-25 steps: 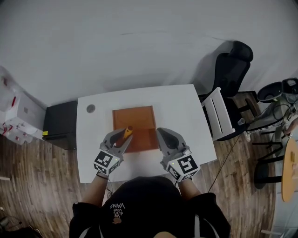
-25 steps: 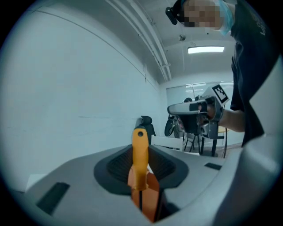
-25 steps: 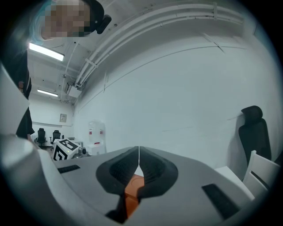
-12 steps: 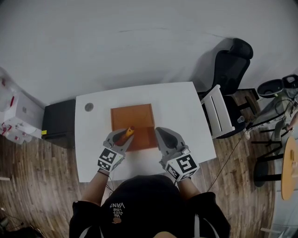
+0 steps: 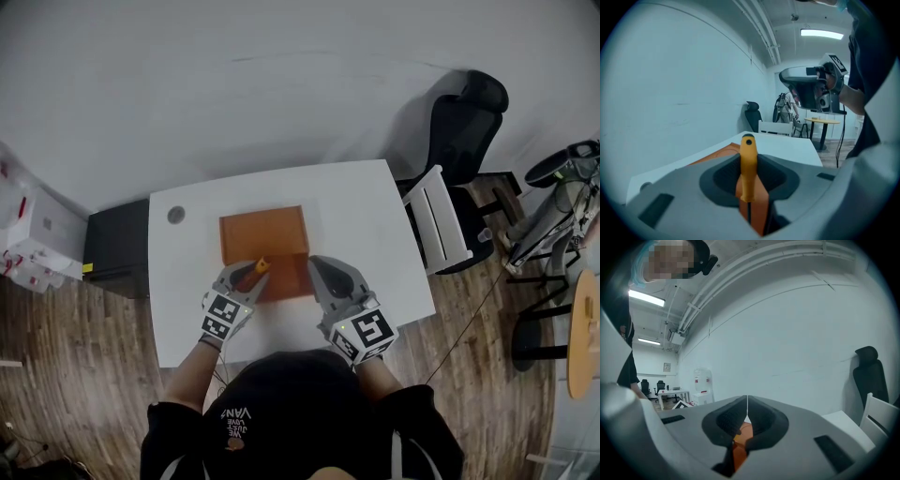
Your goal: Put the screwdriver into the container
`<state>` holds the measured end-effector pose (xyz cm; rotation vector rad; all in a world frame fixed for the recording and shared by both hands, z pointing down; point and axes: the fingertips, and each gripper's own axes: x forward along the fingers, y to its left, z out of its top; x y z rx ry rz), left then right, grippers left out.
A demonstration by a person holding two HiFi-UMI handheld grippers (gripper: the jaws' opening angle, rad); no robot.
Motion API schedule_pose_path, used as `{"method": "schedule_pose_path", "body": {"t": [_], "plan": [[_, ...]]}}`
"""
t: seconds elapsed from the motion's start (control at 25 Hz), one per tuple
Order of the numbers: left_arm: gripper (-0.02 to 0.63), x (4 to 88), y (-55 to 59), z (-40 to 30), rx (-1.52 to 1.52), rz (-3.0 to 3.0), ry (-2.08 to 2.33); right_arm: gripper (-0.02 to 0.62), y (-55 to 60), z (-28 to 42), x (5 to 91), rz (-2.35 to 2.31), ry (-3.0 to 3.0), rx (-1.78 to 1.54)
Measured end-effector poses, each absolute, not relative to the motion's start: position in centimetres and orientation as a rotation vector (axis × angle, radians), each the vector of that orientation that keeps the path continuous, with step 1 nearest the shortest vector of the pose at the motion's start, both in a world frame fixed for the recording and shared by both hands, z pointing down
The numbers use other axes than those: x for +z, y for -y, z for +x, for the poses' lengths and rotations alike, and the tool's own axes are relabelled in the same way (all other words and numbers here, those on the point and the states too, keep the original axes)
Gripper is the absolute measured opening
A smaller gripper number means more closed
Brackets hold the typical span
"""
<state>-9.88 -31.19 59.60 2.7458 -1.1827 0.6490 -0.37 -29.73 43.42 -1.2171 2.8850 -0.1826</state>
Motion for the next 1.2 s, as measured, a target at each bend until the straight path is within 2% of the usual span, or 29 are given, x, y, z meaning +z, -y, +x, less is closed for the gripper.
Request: {"method": "schedule_pose_path", "body": {"t": [1.2], "plan": [[0.114,65.4,32.3,-8.3,0.879,2.672,1.035,0.012,30.0,0.5,44.4,-1.227,-2.893,-0.221]]}}
